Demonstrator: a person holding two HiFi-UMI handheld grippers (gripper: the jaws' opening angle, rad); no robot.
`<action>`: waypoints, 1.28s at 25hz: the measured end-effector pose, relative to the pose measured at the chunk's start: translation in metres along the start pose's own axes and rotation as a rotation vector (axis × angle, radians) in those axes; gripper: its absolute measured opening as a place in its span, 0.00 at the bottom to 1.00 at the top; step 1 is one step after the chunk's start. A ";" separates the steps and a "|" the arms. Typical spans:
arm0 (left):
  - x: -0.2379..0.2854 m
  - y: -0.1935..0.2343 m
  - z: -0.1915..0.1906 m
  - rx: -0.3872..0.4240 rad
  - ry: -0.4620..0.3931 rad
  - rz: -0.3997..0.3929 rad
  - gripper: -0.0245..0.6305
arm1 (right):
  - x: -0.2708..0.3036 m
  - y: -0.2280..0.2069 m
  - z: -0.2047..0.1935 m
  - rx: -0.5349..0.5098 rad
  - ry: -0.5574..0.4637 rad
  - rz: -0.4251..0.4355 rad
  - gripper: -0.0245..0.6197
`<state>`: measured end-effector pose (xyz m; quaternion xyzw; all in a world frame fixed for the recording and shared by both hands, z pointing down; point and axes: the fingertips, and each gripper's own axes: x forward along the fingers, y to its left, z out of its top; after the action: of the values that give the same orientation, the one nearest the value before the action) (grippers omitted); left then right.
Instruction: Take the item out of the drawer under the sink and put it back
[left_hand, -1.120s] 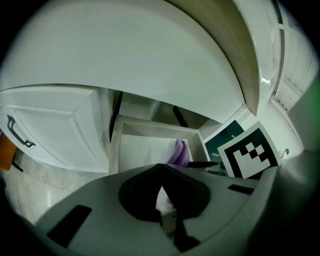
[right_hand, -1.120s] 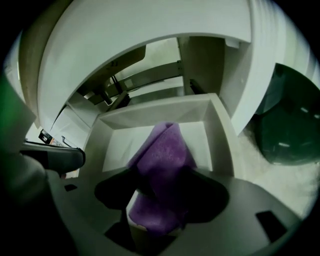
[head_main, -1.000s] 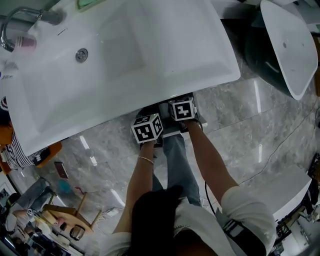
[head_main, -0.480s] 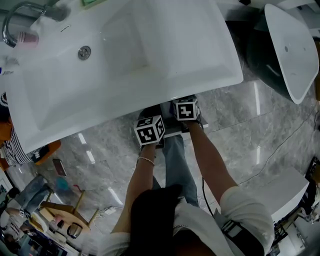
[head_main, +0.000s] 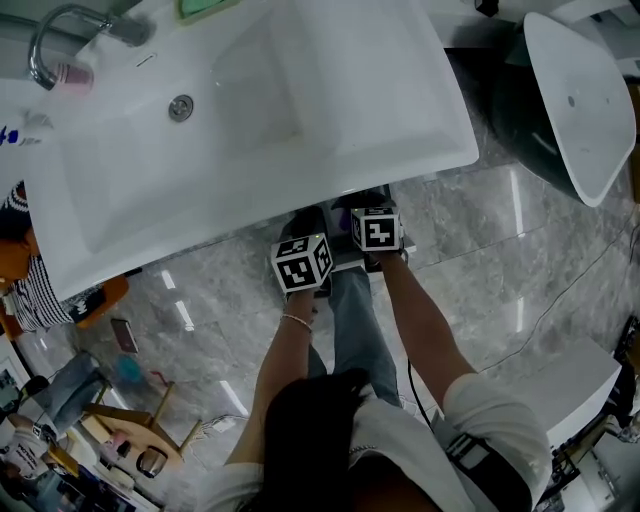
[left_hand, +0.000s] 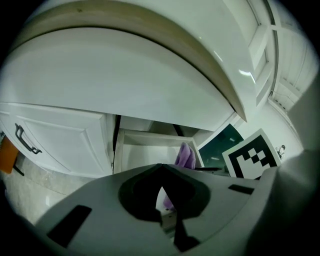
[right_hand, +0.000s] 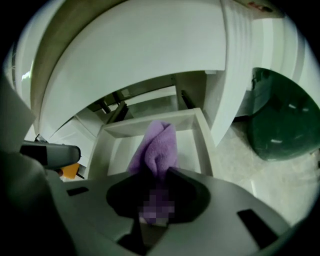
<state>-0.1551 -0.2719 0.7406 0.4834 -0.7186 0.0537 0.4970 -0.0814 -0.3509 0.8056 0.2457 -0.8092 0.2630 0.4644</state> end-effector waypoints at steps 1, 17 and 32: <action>-0.003 0.000 0.002 0.002 0.000 -0.004 0.04 | -0.004 0.003 0.000 0.016 -0.005 0.007 0.18; -0.073 -0.012 0.013 0.123 -0.043 -0.043 0.04 | -0.087 0.035 0.010 0.045 -0.112 -0.007 0.18; -0.138 -0.028 0.031 0.149 -0.127 -0.119 0.04 | -0.180 0.088 0.024 -0.028 -0.260 -0.025 0.18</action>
<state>-0.1494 -0.2149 0.6080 0.5632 -0.7128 0.0465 0.4154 -0.0725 -0.2739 0.6193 0.2814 -0.8631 0.2117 0.3621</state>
